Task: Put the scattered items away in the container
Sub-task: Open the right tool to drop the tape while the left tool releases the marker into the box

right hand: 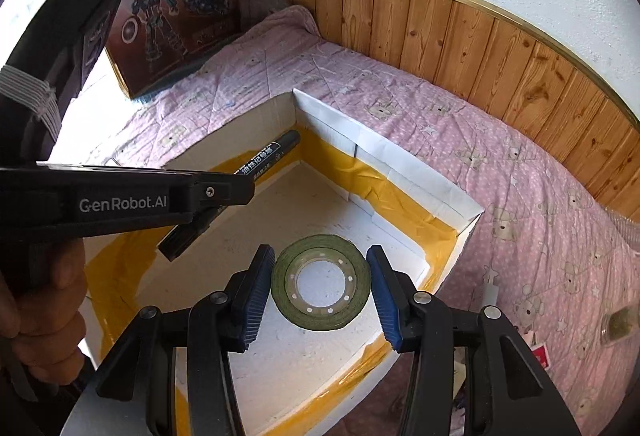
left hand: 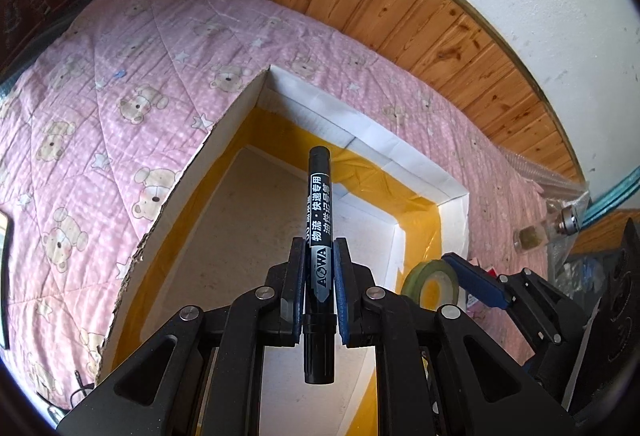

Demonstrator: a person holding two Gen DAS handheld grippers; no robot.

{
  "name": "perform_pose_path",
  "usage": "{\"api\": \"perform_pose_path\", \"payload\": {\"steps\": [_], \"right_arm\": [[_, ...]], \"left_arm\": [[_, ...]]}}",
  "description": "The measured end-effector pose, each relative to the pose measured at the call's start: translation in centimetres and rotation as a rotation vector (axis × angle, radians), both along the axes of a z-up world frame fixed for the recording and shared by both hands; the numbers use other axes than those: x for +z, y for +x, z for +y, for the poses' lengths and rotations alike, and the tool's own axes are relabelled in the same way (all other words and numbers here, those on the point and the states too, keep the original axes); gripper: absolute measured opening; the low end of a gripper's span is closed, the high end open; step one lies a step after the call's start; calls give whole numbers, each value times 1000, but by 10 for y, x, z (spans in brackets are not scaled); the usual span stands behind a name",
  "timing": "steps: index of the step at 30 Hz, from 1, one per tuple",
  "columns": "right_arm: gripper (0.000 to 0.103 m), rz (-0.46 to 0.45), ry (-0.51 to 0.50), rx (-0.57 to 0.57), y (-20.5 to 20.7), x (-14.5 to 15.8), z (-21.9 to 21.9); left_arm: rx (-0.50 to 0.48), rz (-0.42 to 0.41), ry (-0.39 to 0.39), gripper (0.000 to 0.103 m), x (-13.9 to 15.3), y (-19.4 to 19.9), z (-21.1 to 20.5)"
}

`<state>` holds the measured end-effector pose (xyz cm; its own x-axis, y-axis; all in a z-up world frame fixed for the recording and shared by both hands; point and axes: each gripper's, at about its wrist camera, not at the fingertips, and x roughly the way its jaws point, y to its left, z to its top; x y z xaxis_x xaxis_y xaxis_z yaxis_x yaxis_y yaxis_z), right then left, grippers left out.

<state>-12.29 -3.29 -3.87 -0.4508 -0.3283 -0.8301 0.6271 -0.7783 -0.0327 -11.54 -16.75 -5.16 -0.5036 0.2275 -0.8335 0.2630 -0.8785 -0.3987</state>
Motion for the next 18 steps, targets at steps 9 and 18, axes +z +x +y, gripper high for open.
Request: {"api": "perform_pose_path", "payload": {"steps": [9,18], "right_arm": [[49,-23,161,25,-27,-31,-10],[51,-5,47,-36,-22,-17,10]], "left_arm": [[17,-81,-50,14,-25,-22,5],[16,-67,-59,38,-14,-13,3]]}}
